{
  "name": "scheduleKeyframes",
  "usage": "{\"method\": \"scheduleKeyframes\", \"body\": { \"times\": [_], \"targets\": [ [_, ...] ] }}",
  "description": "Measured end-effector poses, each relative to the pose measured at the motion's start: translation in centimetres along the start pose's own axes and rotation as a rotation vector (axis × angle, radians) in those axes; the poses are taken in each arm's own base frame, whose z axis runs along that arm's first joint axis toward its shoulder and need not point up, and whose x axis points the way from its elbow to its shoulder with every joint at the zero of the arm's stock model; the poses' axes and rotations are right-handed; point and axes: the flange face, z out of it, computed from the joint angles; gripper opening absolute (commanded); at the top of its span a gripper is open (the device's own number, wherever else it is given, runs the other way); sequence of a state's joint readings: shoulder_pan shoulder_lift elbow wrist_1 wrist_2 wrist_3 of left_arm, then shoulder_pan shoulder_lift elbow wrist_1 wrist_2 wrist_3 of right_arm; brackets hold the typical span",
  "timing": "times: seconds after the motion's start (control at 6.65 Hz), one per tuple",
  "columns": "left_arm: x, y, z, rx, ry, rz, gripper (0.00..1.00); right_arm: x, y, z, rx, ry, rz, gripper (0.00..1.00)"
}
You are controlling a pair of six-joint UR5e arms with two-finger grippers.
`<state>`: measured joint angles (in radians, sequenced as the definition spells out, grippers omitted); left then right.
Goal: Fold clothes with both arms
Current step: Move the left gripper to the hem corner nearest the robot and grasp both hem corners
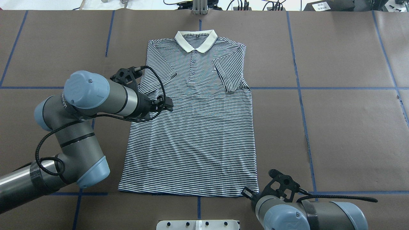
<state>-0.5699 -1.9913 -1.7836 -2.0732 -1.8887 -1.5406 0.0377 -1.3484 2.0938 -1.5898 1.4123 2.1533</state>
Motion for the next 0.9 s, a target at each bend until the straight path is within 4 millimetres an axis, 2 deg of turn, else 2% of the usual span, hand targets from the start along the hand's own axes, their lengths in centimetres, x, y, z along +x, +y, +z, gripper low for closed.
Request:
{"method": "scheduleKeyframes", "body": {
  "times": [0.3, 0.45, 0.9],
  "targets": [
    [-1.3, 1.0, -1.1, -0.008, 0.000, 0.002, 0.92, -0.3, -0.8, 0.2, 0.015, 0.012, 0.010, 0.65],
    [-1.4, 1.2, -1.0, -0.011, -0.001, 0.001, 0.92, -0.4, -1.2, 0.7, 0.026, 0.016, 0.016, 0.68],
    [-1.4, 1.7, -0.8, -0.018, -0.003, -0.006, 0.92, -0.4, -1.1, 1.8, 0.037, 0.034, 0.014, 0.65]
  ]
}}
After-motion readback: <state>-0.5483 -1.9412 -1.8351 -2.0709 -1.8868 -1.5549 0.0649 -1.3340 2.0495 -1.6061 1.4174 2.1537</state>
